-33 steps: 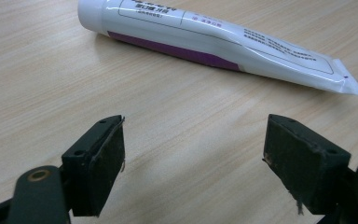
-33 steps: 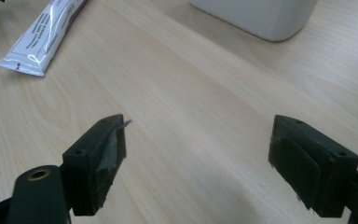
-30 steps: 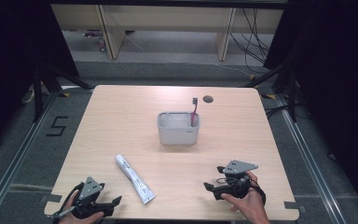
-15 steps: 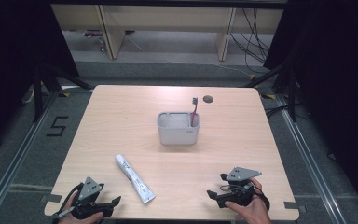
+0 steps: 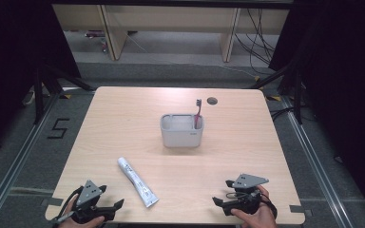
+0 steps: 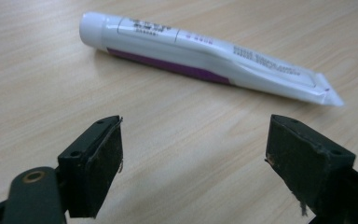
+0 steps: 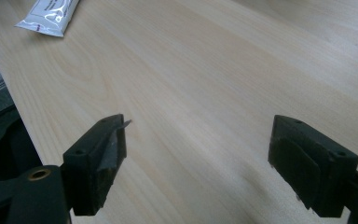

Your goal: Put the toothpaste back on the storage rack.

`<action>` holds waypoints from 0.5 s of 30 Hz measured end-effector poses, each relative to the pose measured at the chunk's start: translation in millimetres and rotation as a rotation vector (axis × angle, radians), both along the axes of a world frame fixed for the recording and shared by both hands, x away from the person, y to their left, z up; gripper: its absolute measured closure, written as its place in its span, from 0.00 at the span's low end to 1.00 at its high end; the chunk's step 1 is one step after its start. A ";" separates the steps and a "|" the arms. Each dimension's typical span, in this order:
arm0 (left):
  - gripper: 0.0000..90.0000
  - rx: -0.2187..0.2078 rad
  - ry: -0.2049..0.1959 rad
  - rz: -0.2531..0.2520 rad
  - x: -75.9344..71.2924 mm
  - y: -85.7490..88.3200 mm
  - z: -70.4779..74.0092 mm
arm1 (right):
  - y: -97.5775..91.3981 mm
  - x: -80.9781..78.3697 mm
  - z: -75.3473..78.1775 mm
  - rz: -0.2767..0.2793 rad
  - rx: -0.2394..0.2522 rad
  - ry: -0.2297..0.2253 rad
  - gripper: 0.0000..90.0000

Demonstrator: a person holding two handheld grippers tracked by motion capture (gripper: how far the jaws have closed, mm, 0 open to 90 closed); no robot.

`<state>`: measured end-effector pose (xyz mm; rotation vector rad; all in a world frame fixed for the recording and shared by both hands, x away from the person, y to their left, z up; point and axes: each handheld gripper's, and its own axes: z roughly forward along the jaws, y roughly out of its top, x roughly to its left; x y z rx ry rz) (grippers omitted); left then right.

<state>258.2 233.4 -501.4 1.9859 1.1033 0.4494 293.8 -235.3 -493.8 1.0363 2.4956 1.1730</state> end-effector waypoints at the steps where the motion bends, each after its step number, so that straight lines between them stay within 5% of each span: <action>1: 0.18 0.057 -0.012 -0.027 0.6 2.4 2.4 | 1.3 -1.8 0.0 -0.011 0.010 0.023 0.23; 4: 0.17 0.127 -0.071 -0.052 5.0 4.1 5.2 | 0.7 -1.4 0.7 -0.002 0.009 0.022 0.24; 6: 0.17 0.097 -0.087 -0.043 7.2 4.1 5.8 | -1.4 1.2 0.6 0.011 -0.002 -0.006 0.24; 7: 0.17 0.136 -0.086 -0.068 8.7 7.4 8.1 | -1.3 1.4 0.5 0.014 0.000 0.000 0.24; 9: 0.17 0.113 -0.104 -0.082 9.6 7.1 10.7 | -0.8 1.4 0.1 0.018 0.006 0.008 0.24; 13: 0.17 0.172 -0.127 -0.141 12.5 7.5 16.0 | 0.4 1.1 0.9 0.013 0.004 -0.003 0.25; 14: 0.17 0.157 -0.134 -0.142 13.3 5.2 15.5 | 0.7 1.3 0.7 0.015 0.006 -0.004 0.25; 15: 0.17 0.206 -0.169 -0.193 18.4 5.1 17.6 | 0.7 1.6 0.4 0.016 0.005 -0.004 0.25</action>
